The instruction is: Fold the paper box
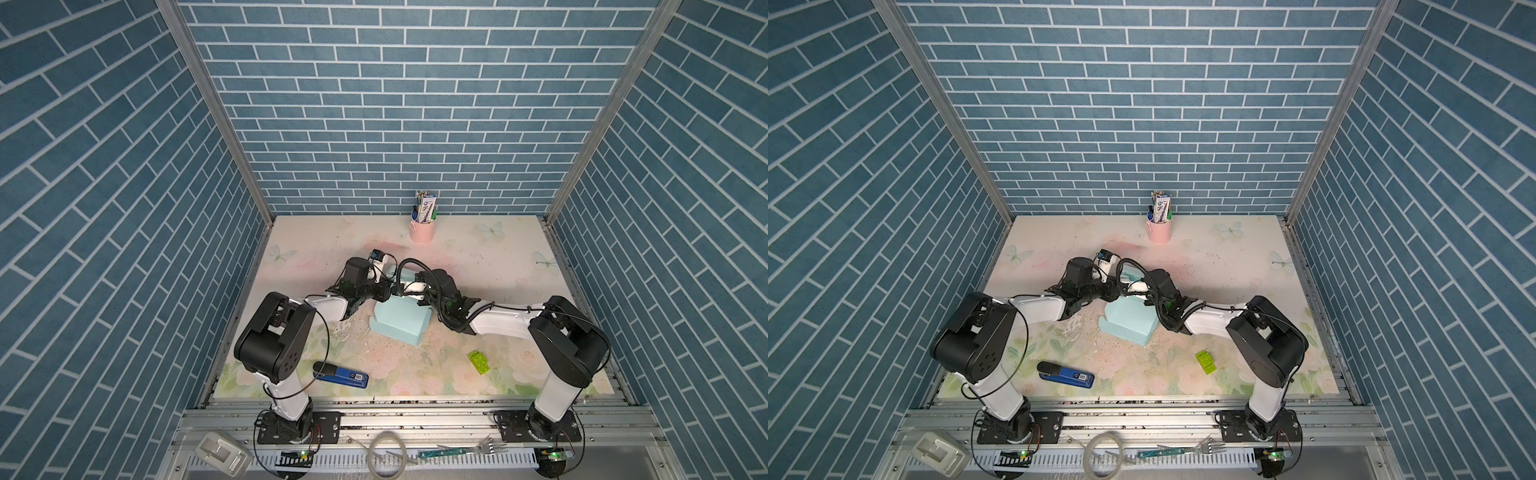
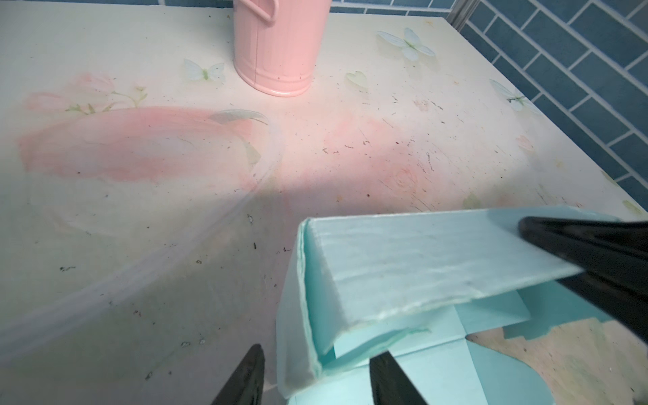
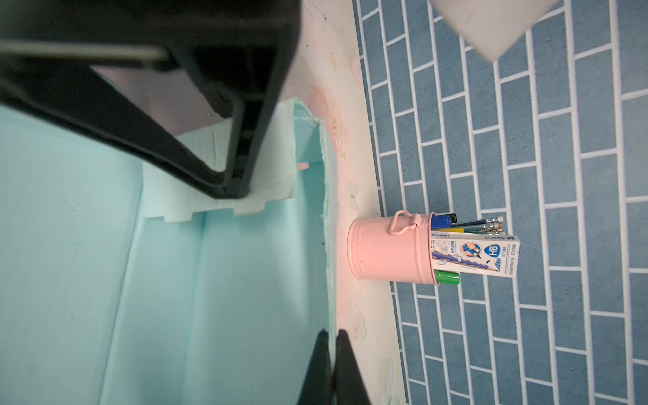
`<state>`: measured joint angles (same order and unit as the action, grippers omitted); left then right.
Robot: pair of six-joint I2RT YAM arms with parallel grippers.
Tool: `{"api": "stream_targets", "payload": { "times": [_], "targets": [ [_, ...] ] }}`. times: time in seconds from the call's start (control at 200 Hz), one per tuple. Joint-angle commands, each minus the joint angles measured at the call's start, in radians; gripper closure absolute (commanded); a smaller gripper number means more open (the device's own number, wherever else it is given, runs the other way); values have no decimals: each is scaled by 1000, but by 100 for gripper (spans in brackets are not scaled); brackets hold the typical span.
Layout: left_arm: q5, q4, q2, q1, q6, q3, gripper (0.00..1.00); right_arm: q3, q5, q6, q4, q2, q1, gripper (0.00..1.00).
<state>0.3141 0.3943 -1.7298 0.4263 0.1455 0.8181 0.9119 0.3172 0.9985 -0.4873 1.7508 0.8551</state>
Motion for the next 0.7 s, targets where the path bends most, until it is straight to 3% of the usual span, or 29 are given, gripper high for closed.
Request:
{"api": "stream_targets", "payload": {
  "times": [0.0, 0.695],
  "targets": [
    [-93, 41, 13, 15, -15, -8, 54, 11, -27, -32, -13, -36, 2, 100],
    [-122, 147, 69, 44, -40, -65, 83, 8, -31, -70, -18, -45, -1, 100]
  ]
}}
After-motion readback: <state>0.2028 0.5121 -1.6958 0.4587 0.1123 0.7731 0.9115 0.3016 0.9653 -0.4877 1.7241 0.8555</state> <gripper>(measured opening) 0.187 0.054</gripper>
